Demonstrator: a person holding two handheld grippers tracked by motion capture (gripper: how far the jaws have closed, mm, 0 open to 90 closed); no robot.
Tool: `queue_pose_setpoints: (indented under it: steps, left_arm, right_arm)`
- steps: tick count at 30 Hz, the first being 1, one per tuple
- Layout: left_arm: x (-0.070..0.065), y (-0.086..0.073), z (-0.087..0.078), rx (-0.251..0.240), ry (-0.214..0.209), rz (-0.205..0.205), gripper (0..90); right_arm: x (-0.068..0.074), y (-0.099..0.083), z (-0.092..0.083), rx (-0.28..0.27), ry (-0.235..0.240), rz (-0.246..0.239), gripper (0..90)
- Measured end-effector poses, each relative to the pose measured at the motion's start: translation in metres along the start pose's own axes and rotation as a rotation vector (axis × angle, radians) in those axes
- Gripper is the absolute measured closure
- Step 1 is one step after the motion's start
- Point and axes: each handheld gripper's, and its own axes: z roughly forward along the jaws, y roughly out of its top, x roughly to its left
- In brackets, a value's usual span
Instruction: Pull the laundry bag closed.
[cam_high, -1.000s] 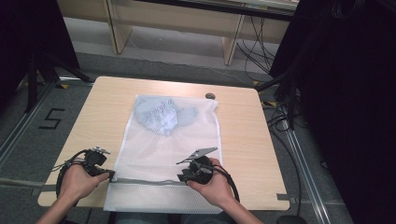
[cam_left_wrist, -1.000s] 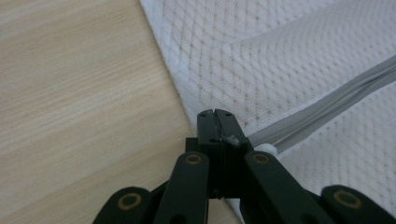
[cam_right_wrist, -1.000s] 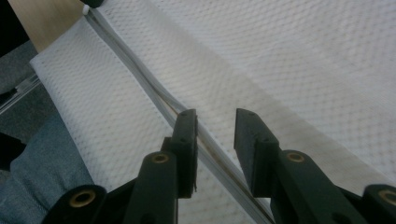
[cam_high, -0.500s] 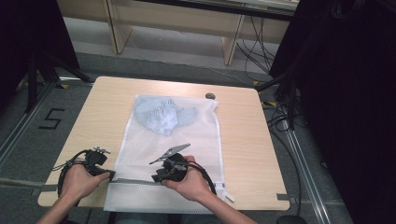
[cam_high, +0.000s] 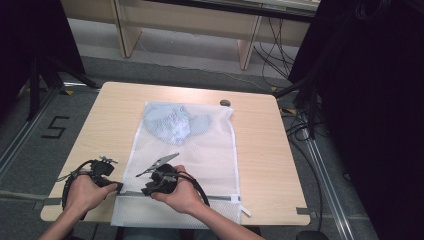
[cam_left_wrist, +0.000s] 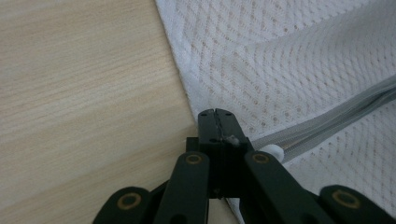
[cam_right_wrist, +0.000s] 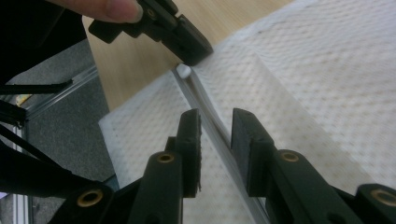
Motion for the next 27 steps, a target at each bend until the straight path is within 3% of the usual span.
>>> queue_pose_setpoints:
  steps: [13,14,18,20,22,23,27]
  left_arm:
    - [0.001,-0.001,0.0,-0.001,-0.001,0.008,89.8]
    - [0.001,-0.001,0.0,0.0,-0.005,0.008,89.8]
    - [0.001,-0.001,0.0,-0.008,-0.006,0.002,89.8]
    - [0.002,-0.001,0.0,-0.005,-0.005,0.003,89.8]
    - [0.002,-0.001,0.0,-0.005,-0.007,0.002,89.8]
    - [0.002,-0.001,0.0,-0.006,-0.007,0.0,89.8]
    - [0.002,-0.002,0.0,-0.004,-0.012,0.0,89.8]
  right_arm:
    - [0.009,0.018,0.034,0.023,0.036,0.012,74.9]
    - [0.007,0.019,0.036,0.018,0.041,-0.028,74.8]
    - [0.008,0.023,0.044,0.035,0.035,-0.049,74.5]
    - [0.009,0.023,0.047,0.038,0.035,-0.023,74.5]
    - [0.008,0.024,0.05,0.041,0.046,-0.033,74.5]
    - [0.01,0.025,0.051,0.042,0.058,0.009,74.5]
    - [0.009,0.027,0.055,0.034,0.076,0.041,74.7]
